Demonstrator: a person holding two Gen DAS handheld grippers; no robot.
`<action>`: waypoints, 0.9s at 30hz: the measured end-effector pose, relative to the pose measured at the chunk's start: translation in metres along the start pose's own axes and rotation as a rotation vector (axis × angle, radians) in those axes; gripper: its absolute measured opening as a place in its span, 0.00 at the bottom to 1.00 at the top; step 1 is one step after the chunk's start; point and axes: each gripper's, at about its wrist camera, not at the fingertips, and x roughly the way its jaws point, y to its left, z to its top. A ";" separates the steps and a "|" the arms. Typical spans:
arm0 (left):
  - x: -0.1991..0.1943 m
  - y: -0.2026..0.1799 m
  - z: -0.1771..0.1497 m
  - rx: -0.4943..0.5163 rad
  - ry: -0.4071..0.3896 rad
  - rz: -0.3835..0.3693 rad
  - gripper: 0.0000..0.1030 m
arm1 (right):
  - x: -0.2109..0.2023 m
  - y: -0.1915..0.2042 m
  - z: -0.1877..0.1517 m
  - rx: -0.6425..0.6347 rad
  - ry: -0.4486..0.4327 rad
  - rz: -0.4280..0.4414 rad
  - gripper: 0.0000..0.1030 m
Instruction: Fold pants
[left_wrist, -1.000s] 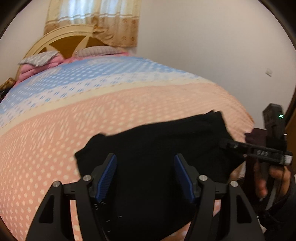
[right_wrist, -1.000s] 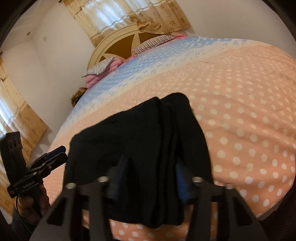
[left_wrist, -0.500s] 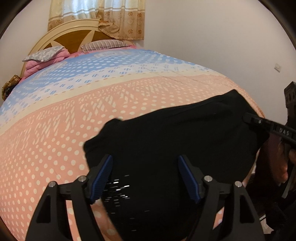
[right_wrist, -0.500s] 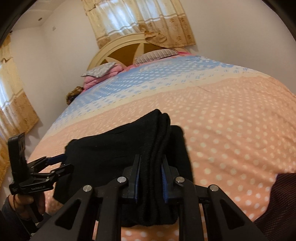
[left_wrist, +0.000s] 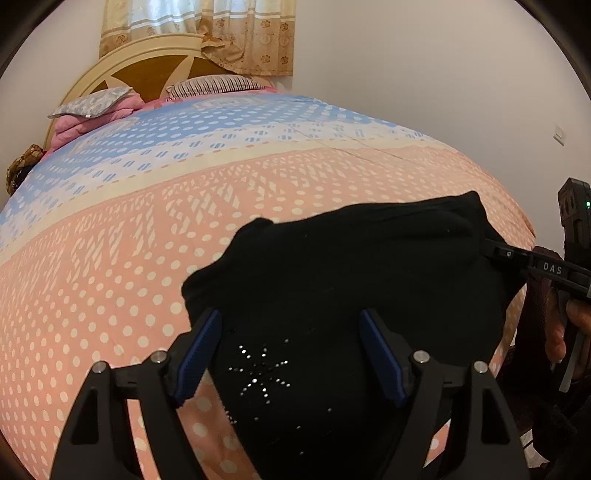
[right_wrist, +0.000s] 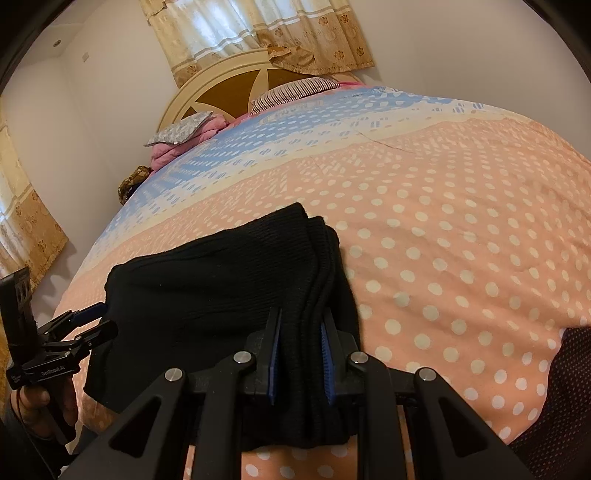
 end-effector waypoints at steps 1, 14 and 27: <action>-0.001 0.001 0.000 -0.002 0.002 0.001 0.77 | 0.000 0.002 0.001 -0.009 0.005 -0.002 0.19; -0.009 0.007 -0.011 -0.036 -0.002 -0.019 0.78 | -0.030 0.074 0.050 -0.158 -0.046 0.196 0.44; -0.001 0.020 -0.027 -0.100 0.027 -0.051 0.88 | 0.098 0.122 0.040 -0.189 0.280 0.430 0.39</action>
